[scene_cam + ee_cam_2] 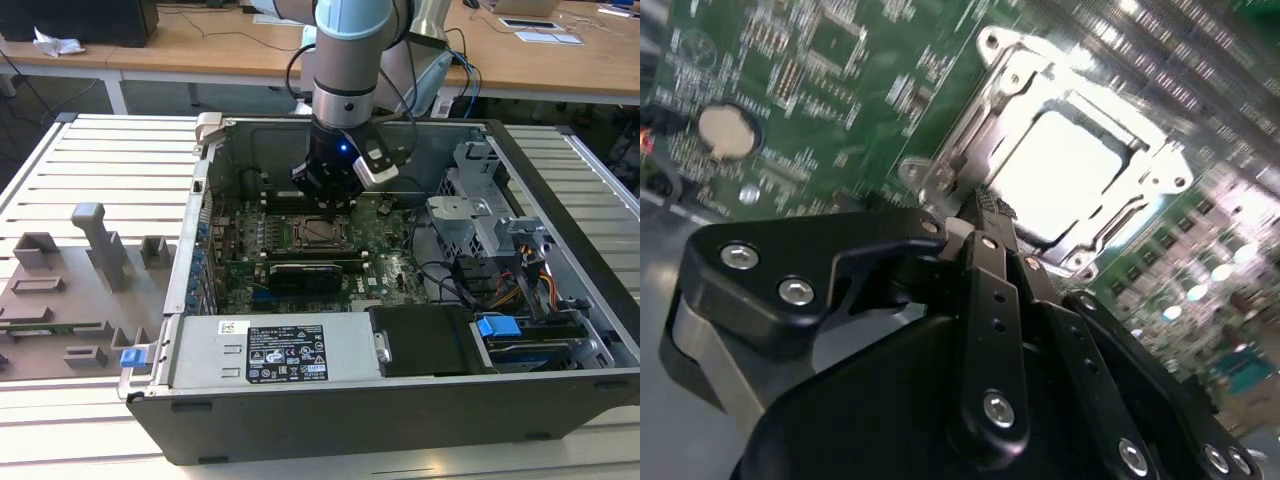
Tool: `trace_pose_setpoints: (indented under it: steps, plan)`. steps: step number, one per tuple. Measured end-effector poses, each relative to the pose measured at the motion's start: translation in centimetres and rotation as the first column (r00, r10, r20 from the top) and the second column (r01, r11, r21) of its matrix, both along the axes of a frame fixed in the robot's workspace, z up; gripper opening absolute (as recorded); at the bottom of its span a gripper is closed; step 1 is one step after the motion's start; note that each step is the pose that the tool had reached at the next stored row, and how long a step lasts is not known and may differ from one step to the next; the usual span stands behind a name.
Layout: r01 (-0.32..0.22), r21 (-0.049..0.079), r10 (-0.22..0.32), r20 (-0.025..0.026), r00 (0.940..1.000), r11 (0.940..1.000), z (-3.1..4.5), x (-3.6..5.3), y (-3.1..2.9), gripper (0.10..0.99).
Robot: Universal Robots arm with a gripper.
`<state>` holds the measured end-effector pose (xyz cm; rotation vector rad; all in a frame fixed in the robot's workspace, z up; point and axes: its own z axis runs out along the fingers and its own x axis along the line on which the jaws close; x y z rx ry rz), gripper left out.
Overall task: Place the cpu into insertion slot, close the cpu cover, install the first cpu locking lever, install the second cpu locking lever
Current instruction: 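Install the first cpu locking lever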
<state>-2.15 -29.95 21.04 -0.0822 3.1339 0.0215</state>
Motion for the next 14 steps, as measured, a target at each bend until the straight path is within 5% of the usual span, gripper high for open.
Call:
trace_pose_setpoints:
  steps: [6,14]
  plan:
    - [0.0,0.0,0.0,-0.0001,1.0,1.0,0.0,0.0,-2.56,0.106]
    - [0.0,-0.001,0.0,0.0,1.0,1.0,0.54,0.0,-2.81,0.106]
